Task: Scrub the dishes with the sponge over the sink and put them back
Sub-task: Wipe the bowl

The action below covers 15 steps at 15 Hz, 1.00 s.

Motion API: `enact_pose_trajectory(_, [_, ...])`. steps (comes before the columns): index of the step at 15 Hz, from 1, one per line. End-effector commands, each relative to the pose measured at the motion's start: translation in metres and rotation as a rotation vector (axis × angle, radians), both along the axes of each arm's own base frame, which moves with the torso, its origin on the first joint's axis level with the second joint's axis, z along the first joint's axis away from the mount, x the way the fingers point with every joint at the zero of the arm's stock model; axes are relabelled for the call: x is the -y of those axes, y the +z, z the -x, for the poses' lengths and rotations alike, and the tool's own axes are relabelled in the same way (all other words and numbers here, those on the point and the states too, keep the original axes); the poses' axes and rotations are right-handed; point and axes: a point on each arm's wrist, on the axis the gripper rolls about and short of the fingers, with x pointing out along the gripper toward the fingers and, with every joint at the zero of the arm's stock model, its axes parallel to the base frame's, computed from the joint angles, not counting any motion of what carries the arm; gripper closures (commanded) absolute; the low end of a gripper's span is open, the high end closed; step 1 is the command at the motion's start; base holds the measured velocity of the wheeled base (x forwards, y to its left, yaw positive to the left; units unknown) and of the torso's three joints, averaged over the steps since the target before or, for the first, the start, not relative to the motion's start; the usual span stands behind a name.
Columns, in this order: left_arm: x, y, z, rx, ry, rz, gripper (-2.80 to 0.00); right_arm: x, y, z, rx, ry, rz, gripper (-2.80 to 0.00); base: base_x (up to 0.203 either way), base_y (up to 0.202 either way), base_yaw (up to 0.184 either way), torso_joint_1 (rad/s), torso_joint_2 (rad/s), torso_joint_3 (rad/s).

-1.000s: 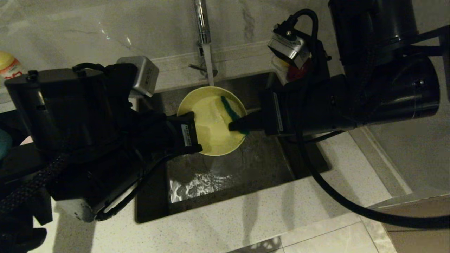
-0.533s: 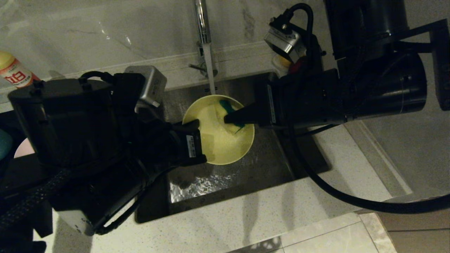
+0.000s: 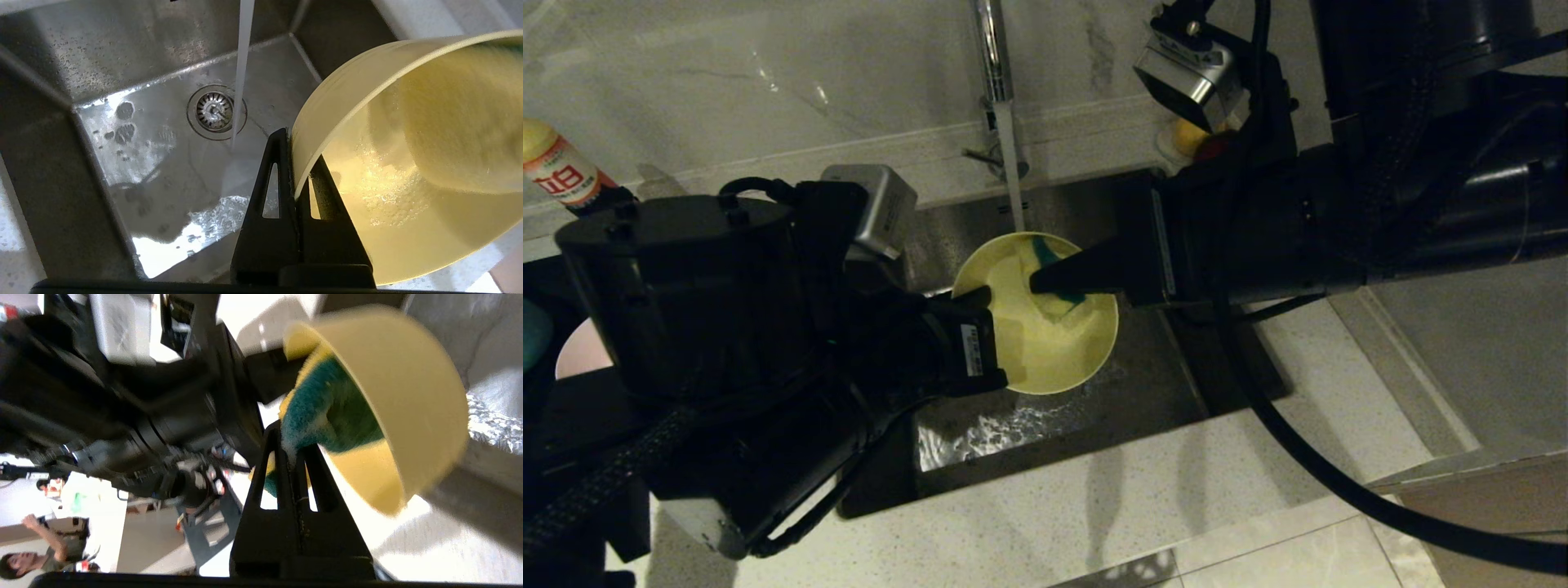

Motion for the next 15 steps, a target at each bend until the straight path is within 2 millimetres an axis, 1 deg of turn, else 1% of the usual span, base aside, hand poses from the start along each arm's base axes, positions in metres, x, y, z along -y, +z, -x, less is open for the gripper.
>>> enact_pose_trajectory(1, [-0.003,0.007,0.002,0.018,0.005,0.024,0.00,0.010,0.000,0.005,-0.009,-0.009,0.008,0.00,0.000,0.000,0.000,0.000,0.00,0.000])
enact_pose_trajectory(4, [-0.006,0.008,0.004,0.021,0.007,0.038,0.00,0.025,-0.016,0.002,-0.043,-0.047,0.047,0.00,0.000,0.000,0.000,0.000,0.00,0.000])
enact_pose_trajectory(7, [-0.005,0.009,0.004,0.028,0.010,0.045,0.00,0.024,-0.017,0.002,-0.045,-0.040,0.052,0.00,0.000,0.000,0.000,0.000,0.00,0.000])
enact_pose_trajectory(9, [-0.005,0.011,0.003,0.031,0.012,0.048,0.00,0.014,-0.018,0.004,-0.041,-0.010,0.054,0.00,0.000,0.000,0.000,0.000,0.00,0.000])
enact_pose_trajectory(13, [-0.005,0.011,0.003,0.033,0.012,0.055,0.00,-0.012,-0.030,0.006,-0.067,0.045,0.083,0.00,0.000,0.000,0.000,0.000,0.00,0.000])
enact_pose_trajectory(15, [-0.006,0.013,0.004,0.058,0.016,0.083,0.00,-0.021,-0.034,0.000,-0.077,0.045,0.090,0.00,0.000,0.000,0.000,0.000,0.00,0.000])
